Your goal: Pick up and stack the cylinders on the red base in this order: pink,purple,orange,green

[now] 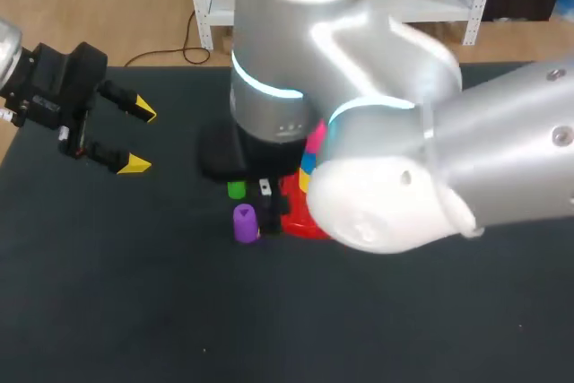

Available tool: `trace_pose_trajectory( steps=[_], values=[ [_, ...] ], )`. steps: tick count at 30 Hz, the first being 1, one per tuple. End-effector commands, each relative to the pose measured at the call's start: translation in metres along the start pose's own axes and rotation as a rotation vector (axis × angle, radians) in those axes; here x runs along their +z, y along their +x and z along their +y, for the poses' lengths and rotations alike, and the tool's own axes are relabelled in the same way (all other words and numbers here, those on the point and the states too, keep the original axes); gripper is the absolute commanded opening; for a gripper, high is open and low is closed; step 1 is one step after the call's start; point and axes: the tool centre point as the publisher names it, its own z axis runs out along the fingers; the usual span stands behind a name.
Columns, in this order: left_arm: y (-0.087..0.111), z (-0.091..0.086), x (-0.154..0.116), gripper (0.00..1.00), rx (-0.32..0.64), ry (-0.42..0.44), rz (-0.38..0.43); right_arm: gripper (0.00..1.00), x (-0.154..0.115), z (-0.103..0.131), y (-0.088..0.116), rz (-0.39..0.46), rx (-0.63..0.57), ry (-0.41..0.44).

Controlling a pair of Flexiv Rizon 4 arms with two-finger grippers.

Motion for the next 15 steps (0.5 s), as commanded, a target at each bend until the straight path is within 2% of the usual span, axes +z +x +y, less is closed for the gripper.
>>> trace_pose_trajectory(
  steps=[1,15],
  values=[
    [0.001,0.000,0.000,1.00,0.001,-0.001,0.000,1.00,0.012,0.005,-0.007,0.015,-0.019,-0.002],
    [0.001,0.000,0.000,1.00,0.001,-0.001,0.000,1.00,0.037,-0.001,-0.017,0.062,-0.039,-0.025]
  ],
)
